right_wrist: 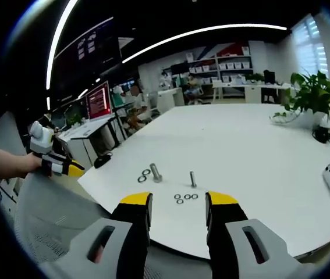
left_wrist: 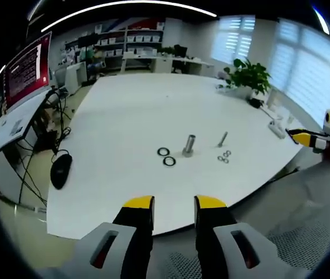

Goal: Place the washer onto the threaded stud by aligning its center hole with the stud, sliding it down to the base, and recovering from edge contact or off-axis alignment until the washer reaches the visible bottom stop.

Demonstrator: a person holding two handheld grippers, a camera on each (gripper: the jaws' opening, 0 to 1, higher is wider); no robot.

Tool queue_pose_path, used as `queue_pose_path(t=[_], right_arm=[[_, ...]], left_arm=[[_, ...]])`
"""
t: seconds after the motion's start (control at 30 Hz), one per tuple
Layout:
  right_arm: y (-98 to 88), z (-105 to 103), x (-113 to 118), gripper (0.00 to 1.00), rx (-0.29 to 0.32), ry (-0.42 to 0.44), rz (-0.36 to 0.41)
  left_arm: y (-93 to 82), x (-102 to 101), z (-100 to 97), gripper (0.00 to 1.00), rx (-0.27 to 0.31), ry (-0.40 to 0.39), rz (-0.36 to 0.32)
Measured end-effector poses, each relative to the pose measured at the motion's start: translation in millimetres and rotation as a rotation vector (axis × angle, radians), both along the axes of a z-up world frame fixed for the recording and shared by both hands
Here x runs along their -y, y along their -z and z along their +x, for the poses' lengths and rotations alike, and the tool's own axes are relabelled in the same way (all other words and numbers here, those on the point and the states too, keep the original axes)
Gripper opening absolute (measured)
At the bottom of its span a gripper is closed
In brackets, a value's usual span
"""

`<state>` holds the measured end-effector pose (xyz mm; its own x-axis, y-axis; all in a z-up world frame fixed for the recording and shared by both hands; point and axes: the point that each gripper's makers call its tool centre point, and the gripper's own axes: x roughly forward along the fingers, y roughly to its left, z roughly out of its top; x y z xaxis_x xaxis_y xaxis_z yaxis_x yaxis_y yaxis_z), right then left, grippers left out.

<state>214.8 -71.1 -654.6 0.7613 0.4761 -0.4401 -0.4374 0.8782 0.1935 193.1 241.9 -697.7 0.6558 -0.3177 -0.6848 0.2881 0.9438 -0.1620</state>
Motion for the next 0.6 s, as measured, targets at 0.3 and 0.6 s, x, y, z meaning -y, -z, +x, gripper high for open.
queue_pose_path(t=[0.3, 0.6], right_arm=[[-0.9, 0, 0, 0.39, 0.007, 0.0, 0.001], [3.1, -1, 1, 0.38, -0.011, 0.003, -0.009]], left_arm=[[13.0, 9, 16.4, 0.28, -0.113, 0.084, 0.023], [39.3, 31, 54.5, 0.28, -0.152, 0.149, 0.085]])
